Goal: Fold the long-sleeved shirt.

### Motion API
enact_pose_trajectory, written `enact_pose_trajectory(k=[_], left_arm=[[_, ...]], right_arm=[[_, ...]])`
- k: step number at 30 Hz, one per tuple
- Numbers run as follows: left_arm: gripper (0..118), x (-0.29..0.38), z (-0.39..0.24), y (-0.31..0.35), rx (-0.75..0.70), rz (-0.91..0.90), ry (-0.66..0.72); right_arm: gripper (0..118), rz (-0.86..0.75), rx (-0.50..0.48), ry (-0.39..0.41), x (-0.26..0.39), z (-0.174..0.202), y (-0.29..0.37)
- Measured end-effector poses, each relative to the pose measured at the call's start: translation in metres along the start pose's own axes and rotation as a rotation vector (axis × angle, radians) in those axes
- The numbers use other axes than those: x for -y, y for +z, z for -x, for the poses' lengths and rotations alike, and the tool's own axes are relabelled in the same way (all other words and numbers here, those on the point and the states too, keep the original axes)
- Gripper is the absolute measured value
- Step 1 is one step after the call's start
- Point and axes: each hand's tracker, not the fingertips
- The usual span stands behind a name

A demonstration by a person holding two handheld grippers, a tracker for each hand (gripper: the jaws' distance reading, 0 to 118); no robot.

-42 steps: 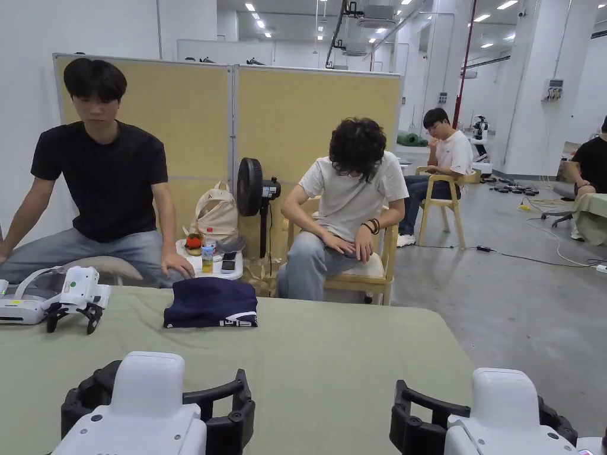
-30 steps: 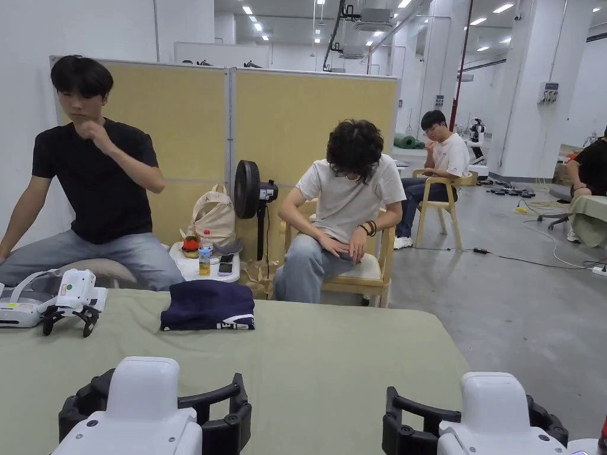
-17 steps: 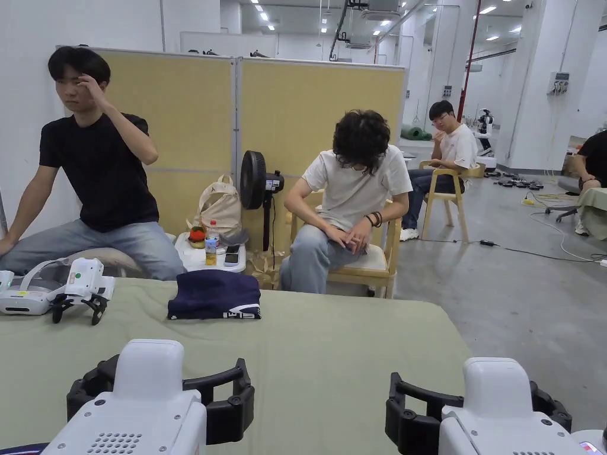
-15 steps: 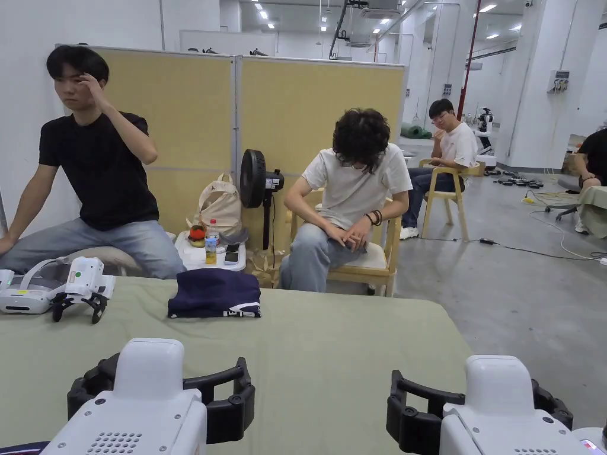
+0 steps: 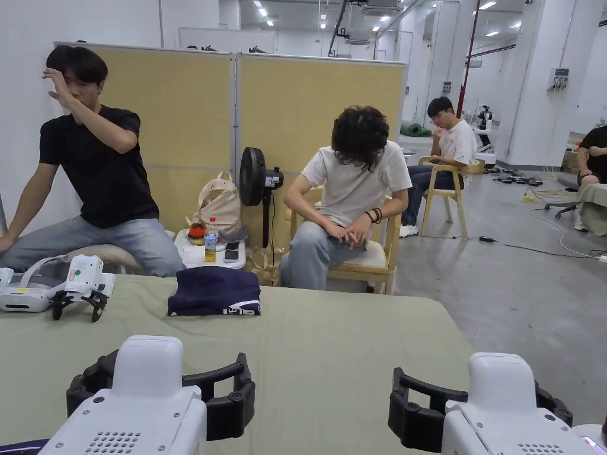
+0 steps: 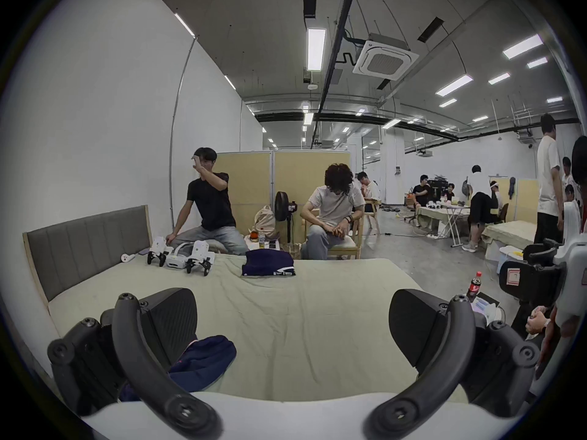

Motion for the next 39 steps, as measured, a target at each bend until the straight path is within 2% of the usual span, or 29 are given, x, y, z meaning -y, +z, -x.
enact_pose_trajectory(k=[5,6,7,8,9,10,11,12,13,15,19,23,27,29,33,36,39], left_arm=[[114,0.000,0.001,0.000,-0.005,0.003,0.004],[99,0.000,0.002,0.000,0.000,0.012,0.002],[63,0.001,0.002,0.000,0.004,0.019,0.001],[14,0.001,0.002,0.000,0.005,0.024,-0.002],[2,0.002,0.002,-0.001,0.005,0.037,-0.012],[2,0.004,0.000,-0.003,-0.062,0.036,-0.047],[1,0.006,-0.001,-0.001,-0.056,0.018,-0.050],[1,0.006,0.003,0.000,-0.018,0.025,-0.028],[1,0.006,0.005,-0.001,0.004,0.048,0.009],[0,0.008,0.006,-0.002,0.000,0.055,0.010],[0,0.014,0.011,0.000,-0.004,0.074,-0.006],[0,0.024,0.038,0.024,-0.066,0.081,0.003],[0,0.040,0.084,0.061,-0.219,0.141,-0.023],[0,0.050,0.109,0.079,-0.311,0.164,0.012],[0,0.072,0.150,0.102,-0.432,0.239,0.072],[0,0.086,0.171,0.106,-0.474,0.270,0.091],[0,0.099,0.188,0.096,-0.494,0.286,0.113]], right_arm=[[118,-0.010,0.010,0.000,0.000,0.000,0.001],[112,-0.008,0.009,0.001,0.001,0.000,0.001],[96,-0.003,-0.035,-0.005,0.002,-0.002,0.002],[53,-0.032,-0.068,-0.013,0.003,-0.004,0.005],[1,-0.030,-0.043,-0.004,0.004,-0.004,0.006],[1,-0.027,0.038,0.036,0.005,-0.001,0.003],[1,-0.033,0.118,0.071,0.010,0.006,0.002],[1,-0.068,0.128,0.069,0.011,0.006,0.002],[1,-0.046,0.076,0.051,0.010,0.003,0.002],[1,-0.015,0.057,0.024,0.016,-0.006,-0.005],[1,-0.028,0.031,0.044,0.014,0.001,0.003],[1,-0.002,-0.141,0.035,0.020,0.025,0.000],[1,0.086,-0.355,0.048,0.044,0.088,-0.028],[1,0.122,-0.468,0.054,0.056,0.126,-0.039],[1,0.183,-0.615,0.086,0.070,0.190,-0.029],[1,0.183,-0.634,0.148,0.080,0.223,-0.030],[1,0.201,-0.644,0.171,0.091,0.244,-0.041]])
